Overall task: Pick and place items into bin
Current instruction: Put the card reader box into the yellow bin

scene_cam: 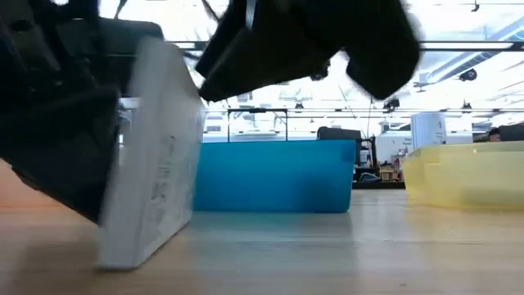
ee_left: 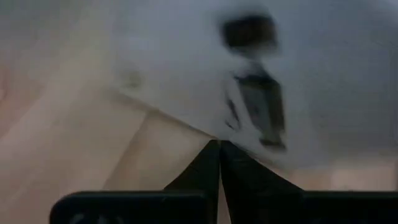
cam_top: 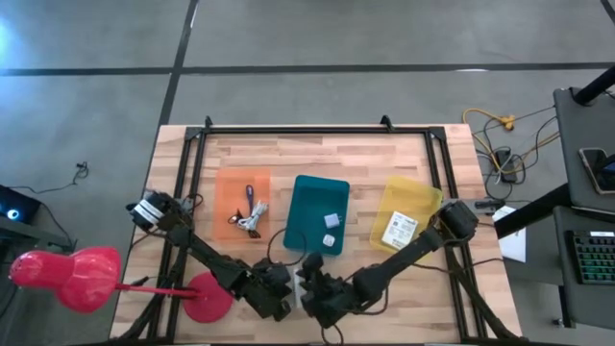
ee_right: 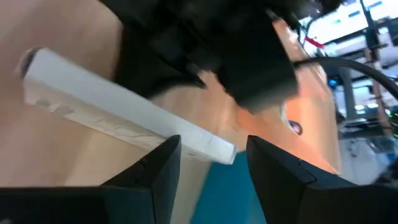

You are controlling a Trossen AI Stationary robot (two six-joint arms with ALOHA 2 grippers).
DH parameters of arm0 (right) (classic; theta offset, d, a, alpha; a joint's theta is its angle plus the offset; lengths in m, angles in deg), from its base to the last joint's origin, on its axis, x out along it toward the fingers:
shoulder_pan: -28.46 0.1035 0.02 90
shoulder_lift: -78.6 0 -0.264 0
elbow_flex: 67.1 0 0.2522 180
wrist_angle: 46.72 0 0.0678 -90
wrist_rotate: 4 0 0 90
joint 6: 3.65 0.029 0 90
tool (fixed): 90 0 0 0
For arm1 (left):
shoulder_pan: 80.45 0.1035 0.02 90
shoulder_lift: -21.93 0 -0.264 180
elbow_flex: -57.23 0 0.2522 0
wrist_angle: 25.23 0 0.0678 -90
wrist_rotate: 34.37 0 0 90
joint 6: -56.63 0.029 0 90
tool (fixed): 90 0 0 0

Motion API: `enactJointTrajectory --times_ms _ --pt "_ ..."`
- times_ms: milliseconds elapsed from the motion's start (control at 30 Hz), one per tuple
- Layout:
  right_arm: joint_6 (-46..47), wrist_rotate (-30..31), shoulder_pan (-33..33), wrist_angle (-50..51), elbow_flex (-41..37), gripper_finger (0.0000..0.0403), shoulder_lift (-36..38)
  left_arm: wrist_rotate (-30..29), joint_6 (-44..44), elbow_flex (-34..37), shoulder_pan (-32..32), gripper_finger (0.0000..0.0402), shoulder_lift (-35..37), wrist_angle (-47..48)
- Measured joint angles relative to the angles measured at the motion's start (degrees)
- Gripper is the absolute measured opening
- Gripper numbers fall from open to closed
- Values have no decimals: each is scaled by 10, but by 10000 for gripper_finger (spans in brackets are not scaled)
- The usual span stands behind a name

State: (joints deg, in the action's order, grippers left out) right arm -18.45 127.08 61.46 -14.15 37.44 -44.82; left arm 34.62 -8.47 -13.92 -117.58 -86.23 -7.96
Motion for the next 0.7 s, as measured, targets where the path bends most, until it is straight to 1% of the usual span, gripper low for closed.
enactJointTrajectory --times_ms 267,433,567,700 --pt "35 -32 -2 -6 7 171 -2 -5 -1 -2 6 0 -2 -4" --pt "47 -25 -1 10 6 171 -2 -5 0 -2 6 0 -2 -4" --pt "32 -22 -2 31 6 171 -1 -5 -1 -2 6 0 -2 -4" --pt "-15 -23 -2 38 6 171 -1 -5 -1 -2 6 0 -1 -4"
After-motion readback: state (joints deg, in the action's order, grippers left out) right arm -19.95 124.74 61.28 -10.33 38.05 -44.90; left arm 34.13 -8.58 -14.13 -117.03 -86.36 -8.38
